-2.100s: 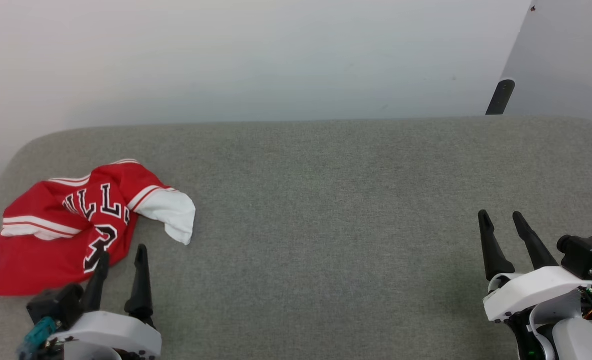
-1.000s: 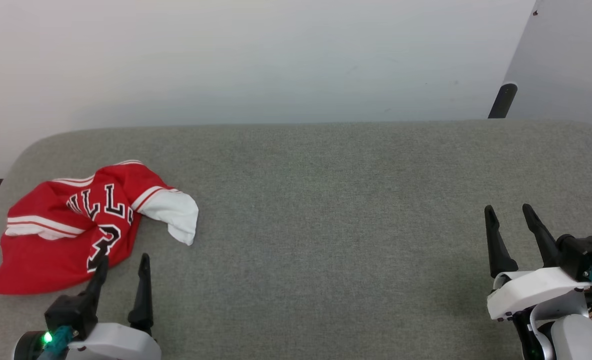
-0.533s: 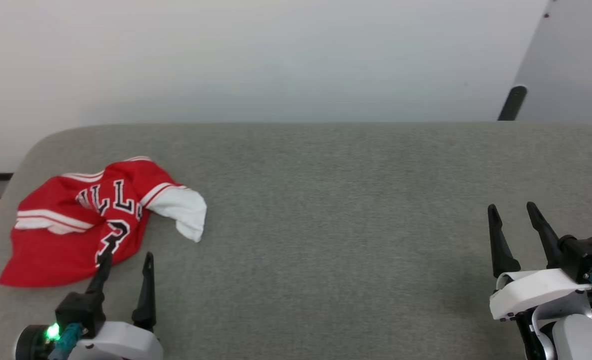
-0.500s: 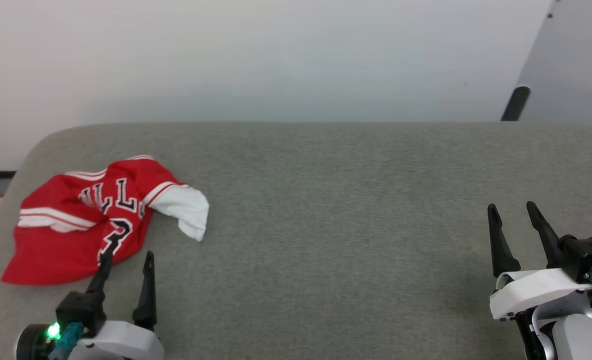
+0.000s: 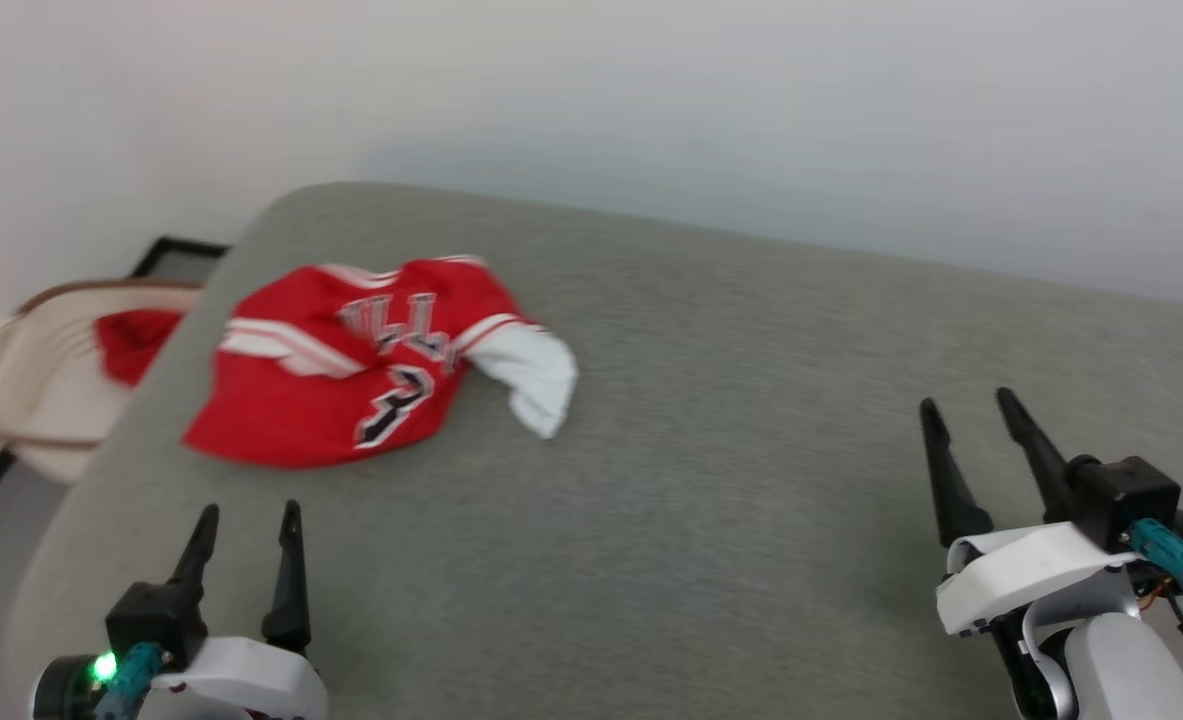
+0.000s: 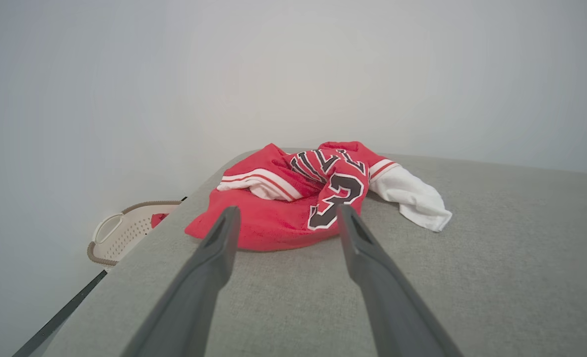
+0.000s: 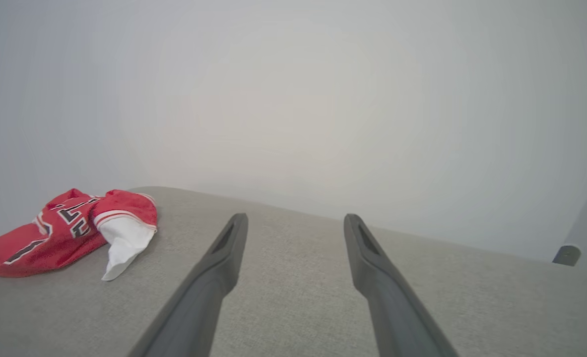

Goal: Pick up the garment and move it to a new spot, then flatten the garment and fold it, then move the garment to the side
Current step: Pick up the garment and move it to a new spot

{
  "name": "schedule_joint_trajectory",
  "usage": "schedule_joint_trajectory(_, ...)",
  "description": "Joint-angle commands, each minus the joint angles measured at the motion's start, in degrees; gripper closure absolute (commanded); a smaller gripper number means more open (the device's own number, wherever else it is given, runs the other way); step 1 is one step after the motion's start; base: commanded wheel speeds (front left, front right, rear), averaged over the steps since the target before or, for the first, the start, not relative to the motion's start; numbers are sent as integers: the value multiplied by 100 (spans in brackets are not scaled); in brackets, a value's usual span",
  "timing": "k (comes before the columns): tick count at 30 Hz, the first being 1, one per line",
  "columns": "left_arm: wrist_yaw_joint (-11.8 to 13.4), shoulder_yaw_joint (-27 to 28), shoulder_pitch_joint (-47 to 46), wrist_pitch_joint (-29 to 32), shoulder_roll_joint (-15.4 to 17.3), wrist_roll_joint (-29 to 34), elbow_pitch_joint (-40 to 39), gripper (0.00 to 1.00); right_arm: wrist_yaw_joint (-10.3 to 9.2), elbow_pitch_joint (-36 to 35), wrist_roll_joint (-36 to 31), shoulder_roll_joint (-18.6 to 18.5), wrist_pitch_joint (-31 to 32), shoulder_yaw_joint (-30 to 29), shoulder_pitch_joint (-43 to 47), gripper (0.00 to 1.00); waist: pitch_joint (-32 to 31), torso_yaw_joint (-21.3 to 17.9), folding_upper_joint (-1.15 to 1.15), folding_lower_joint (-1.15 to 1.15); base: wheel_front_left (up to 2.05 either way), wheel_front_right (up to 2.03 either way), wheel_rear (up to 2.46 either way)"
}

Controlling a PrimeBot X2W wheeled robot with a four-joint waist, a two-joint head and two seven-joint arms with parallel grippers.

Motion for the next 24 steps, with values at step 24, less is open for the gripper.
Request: schedule_joint_trajectory(24, 569, 877, 1053, -3, -492, -244, -1086, 0, 3, 1316, 1056, 117, -167, 2656, -1605, 0, 304, 1701, 0, 0, -3, -3, -3)
